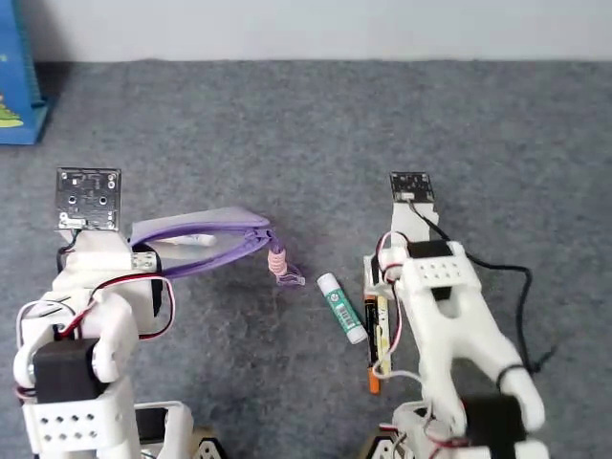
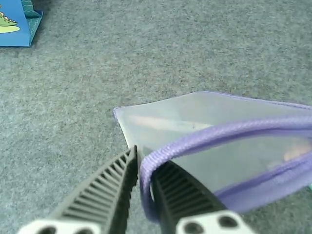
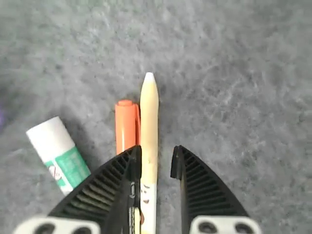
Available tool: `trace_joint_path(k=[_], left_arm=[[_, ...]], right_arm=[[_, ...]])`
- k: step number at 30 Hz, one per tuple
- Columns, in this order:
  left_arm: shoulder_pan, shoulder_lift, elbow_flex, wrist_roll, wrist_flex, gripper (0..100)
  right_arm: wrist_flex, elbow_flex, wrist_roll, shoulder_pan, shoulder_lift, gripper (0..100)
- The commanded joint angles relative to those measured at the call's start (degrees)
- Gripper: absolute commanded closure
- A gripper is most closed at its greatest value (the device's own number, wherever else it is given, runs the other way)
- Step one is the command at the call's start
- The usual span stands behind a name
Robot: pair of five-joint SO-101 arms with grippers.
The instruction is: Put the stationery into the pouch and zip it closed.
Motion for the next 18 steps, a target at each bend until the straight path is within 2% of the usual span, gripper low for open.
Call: trace_joint_path(k=[1, 18], left_arm=[[0.09, 0.35, -0.4, 0.44, -0.26, 99], [0.09, 0.35, -0.31, 0.44, -0.26, 99]], right_arm=[[-0.92, -6.15, -0.26, 0.75, 3.47, 88.3], [-0.57, -19.87, 2.64, 3.12, 23.34, 89.6]])
